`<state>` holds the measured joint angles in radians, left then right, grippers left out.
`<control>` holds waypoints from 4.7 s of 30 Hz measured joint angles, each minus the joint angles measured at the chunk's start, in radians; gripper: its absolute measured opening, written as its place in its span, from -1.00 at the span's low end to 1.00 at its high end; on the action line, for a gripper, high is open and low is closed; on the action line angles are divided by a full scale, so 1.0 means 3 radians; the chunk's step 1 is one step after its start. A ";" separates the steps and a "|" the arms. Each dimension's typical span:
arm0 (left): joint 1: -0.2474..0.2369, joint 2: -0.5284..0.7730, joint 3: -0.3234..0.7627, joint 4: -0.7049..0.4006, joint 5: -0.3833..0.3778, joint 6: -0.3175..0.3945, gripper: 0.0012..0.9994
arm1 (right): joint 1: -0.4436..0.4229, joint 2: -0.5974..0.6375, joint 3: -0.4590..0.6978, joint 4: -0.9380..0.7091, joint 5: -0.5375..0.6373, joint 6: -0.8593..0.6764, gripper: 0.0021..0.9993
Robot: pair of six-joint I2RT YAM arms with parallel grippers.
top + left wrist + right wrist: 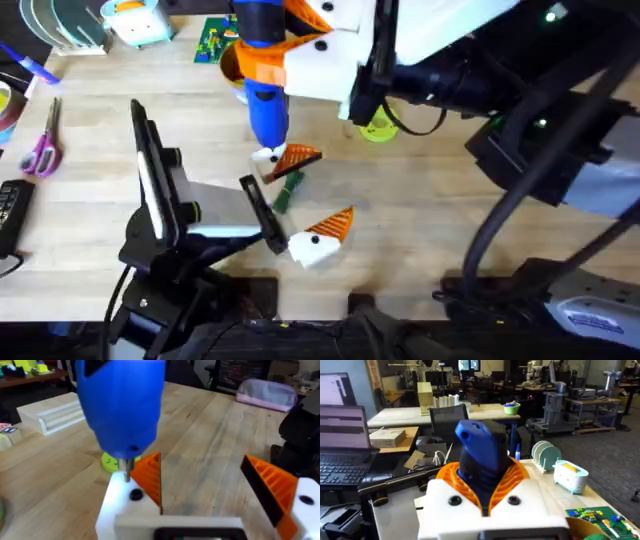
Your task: Pick up the gripper from the table and insert it into the empty holder that is missing its gripper. Then pick up a screw, insert it into the mounting hole, and use the screwdriver to tighten it. Finally, clean up the table by picking up the vegetable and placing it into the bucket.
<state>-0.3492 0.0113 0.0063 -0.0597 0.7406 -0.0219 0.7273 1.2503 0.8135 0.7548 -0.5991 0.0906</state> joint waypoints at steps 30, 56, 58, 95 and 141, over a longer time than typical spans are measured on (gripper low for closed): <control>0.0000 0.0000 0.0000 0.0000 0.0010 -0.0014 0.99 | -0.0016 -0.0001 0.0009 0.0035 -0.0076 0.0038 -0.95; 0.0000 0.0000 0.0000 -0.0001 0.0010 -0.0014 0.99 | -0.1555 -0.0211 0.0096 -0.2098 0.1103 -0.2356 -0.95; 0.0000 0.0000 0.0000 -0.0001 0.0010 -0.0014 0.99 | -0.1613 -0.0094 0.0112 -0.2198 0.1438 -0.2719 -0.95; 0.0000 0.0000 0.0000 -0.0001 0.0010 -0.0014 0.99 | -0.1757 0.1573 0.0333 -0.2320 0.2798 -0.3438 0.98; 0.0000 0.0125 0.0937 -0.2077 -0.1102 -0.0514 0.99 | -0.1184 -0.0408 0.0289 -0.3431 0.1792 -0.1097 0.99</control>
<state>-0.3492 0.0486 0.2873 -0.6829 0.4099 -0.1763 0.3721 1.1278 0.9001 -0.2746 -0.0616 -0.2385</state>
